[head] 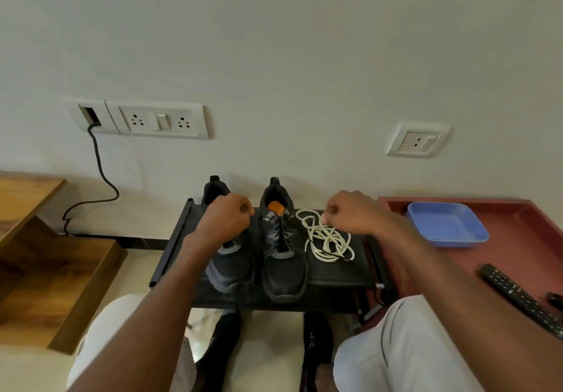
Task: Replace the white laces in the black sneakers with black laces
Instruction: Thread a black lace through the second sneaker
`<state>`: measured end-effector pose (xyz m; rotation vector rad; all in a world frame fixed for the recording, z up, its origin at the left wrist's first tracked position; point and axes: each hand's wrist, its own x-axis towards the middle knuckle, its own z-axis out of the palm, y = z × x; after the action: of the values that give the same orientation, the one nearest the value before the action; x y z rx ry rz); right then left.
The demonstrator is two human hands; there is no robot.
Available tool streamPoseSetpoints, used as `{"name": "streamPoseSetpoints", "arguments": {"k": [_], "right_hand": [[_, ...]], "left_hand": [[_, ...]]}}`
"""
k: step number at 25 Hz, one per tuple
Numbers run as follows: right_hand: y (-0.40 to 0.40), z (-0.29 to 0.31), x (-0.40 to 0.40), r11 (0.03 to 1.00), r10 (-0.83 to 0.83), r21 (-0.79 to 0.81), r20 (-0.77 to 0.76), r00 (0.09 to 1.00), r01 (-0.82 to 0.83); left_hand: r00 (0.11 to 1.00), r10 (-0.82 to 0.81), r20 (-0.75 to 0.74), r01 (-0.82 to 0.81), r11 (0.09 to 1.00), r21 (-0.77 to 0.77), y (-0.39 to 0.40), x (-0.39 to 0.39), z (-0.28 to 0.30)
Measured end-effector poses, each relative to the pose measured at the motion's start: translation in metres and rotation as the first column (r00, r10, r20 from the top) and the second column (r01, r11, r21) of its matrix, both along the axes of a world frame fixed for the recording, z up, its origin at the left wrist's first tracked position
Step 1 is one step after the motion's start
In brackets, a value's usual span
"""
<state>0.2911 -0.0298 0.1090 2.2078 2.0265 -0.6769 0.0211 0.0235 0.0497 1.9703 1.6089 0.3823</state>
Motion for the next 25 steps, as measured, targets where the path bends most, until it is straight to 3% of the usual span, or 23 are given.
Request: {"name": "streamPoseSetpoints", "arguments": {"k": [2,5,7,10,16,21,25], "right_hand": [[0.015,-0.027,-0.036,0.994,-0.023,0.1,-0.179,0.984,0.042],[0.034,-0.064,-0.062,0.983,-0.067,0.157,-0.166,0.984,0.093],[0.047,-0.087,-0.06,0.985,-0.087,0.132,-0.176,0.981,0.111],[0.065,-0.103,-0.054,0.987,-0.102,0.08,-0.346,0.933,0.137],[0.077,-0.092,-0.002,0.989,0.118,0.109,-0.189,0.975,-0.099],[0.077,-0.076,0.049,0.988,-0.021,0.15,-0.069,0.997,0.031],[0.072,-0.078,0.06,0.967,-0.166,0.181,-0.07,0.984,0.177]], "left_hand": [[0.999,-0.004,-0.042,0.005,1.0,0.031,0.006,0.016,-0.013],[0.99,0.01,-0.139,-0.012,1.0,-0.013,0.015,0.046,-0.03],[0.989,0.015,-0.145,-0.028,0.996,-0.087,0.022,0.062,-0.046],[0.994,0.032,-0.105,-0.047,0.989,-0.137,0.033,0.067,-0.055],[0.97,-0.058,-0.237,0.039,0.996,-0.085,0.051,0.034,-0.034],[0.946,0.141,-0.292,-0.141,0.99,0.022,0.053,-0.005,-0.005],[0.922,0.248,-0.298,-0.229,0.969,0.098,0.057,-0.022,0.0]]}}
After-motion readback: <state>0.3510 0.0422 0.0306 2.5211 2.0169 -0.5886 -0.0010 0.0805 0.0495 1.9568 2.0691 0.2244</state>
